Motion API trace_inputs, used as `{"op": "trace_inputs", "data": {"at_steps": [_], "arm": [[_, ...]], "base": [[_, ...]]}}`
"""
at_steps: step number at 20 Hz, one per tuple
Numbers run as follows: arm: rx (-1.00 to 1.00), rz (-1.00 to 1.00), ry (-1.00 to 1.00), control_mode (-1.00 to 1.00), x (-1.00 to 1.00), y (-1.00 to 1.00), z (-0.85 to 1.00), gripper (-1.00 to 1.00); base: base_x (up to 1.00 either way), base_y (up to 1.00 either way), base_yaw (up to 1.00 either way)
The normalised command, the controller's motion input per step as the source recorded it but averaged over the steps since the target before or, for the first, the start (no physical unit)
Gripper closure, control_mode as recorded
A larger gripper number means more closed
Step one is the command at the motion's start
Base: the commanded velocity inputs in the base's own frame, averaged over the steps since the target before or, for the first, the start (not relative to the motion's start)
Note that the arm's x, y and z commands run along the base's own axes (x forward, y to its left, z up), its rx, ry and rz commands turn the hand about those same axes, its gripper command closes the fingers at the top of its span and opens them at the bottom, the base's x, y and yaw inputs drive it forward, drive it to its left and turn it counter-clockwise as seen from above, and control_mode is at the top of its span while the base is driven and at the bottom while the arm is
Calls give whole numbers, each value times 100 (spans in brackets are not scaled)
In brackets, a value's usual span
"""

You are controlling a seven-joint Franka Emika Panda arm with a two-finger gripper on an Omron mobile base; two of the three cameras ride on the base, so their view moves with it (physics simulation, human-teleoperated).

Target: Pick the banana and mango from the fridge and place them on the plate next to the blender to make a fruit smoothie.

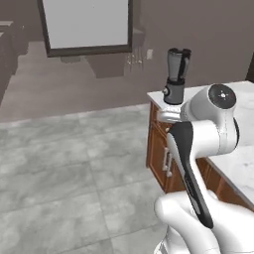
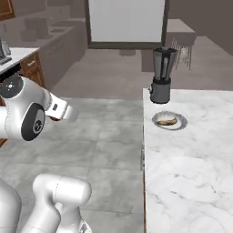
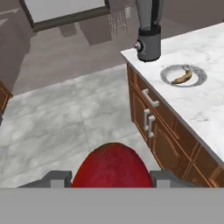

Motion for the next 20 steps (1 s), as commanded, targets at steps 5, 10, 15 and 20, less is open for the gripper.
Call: {"op": "trace_inputs", "data": {"at_steps": [5,10,15,20], "arm": [[0,0,0,100,0,0,0,100],[0,0,0,100,0,0,0,100],[0,0,0,100,0,0,0,100],[0,0,0,100,0,0,0,100]], "base": [[55,33,-57],[40,55,-65],[28,83,-66],[22,92,-63]]}}
